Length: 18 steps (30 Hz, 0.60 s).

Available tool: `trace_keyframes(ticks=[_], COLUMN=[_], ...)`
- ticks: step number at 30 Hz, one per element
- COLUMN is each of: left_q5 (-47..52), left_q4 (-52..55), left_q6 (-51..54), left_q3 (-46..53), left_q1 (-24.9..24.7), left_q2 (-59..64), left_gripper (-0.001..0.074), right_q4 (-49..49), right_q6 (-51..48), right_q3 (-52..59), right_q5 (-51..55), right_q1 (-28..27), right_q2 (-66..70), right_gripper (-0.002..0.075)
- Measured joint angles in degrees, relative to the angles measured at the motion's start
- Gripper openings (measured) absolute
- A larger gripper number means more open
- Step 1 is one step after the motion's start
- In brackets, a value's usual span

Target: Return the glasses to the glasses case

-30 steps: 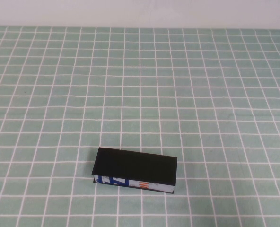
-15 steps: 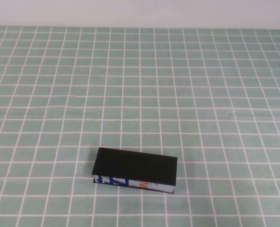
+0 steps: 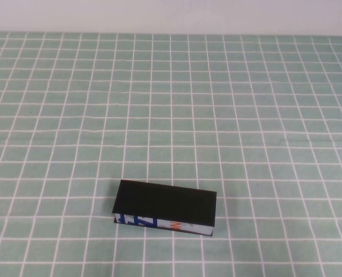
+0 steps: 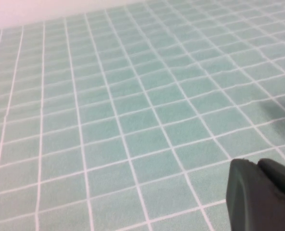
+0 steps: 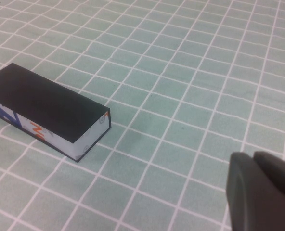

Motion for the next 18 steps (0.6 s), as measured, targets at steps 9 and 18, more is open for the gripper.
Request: trace_keyframes(ticks=[9, 18], left_q5=[0.8, 0.8], left_q4=[2.5, 2.5], left_q6=[-3.3, -3.5], left_q3=[-0.1, -0.1], left_q1=[0.0, 0.0], left_q2=[-0.1, -0.1], left_gripper=[-0.0002, -0.0002], right_q4=[0.0, 0.0], right_q6=[0.0, 0.0], right_q3=[0.0, 0.0], right_q5=[0.0, 0.0], right_q1=[0.0, 0.0], right_q2=[0.0, 0.0], right_gripper=[-0.0011, -0.0011])
